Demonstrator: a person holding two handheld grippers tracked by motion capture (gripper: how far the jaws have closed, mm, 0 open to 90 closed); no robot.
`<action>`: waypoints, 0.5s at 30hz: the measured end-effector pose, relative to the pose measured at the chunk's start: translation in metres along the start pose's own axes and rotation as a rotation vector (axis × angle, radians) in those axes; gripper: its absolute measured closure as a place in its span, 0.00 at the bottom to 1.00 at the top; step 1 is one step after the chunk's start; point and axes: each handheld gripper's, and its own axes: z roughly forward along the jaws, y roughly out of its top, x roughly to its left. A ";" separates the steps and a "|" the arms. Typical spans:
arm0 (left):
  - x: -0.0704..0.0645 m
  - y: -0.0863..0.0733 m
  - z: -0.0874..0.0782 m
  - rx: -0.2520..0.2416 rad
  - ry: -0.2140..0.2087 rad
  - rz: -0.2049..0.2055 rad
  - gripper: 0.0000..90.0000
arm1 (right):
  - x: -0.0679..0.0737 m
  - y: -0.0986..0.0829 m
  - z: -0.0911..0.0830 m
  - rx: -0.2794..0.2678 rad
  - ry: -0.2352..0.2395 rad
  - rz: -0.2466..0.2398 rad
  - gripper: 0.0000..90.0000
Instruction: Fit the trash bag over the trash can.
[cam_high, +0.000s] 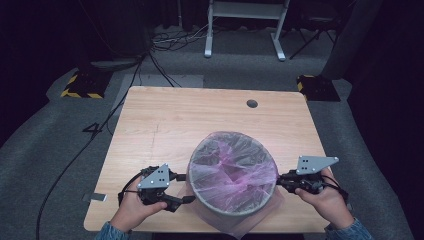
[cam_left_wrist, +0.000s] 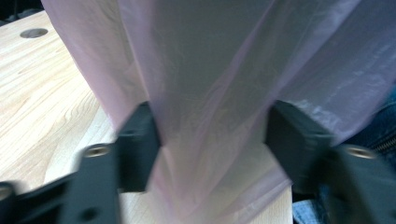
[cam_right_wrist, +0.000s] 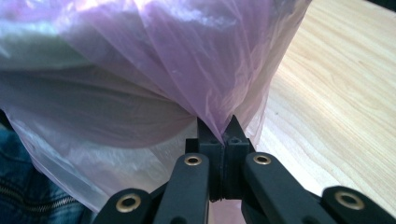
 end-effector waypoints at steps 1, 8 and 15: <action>0.000 0.000 0.000 -0.005 -0.001 -0.001 0.63 | 0.000 0.000 0.000 -0.003 -0.006 0.001 1.00; 0.004 -0.003 0.003 0.001 -0.012 -0.036 1.00 | -0.005 -0.009 0.003 0.005 -0.010 0.042 1.00; 0.011 -0.016 0.013 -0.004 -0.022 -0.097 1.00 | -0.016 -0.034 0.014 0.027 -0.010 0.123 1.00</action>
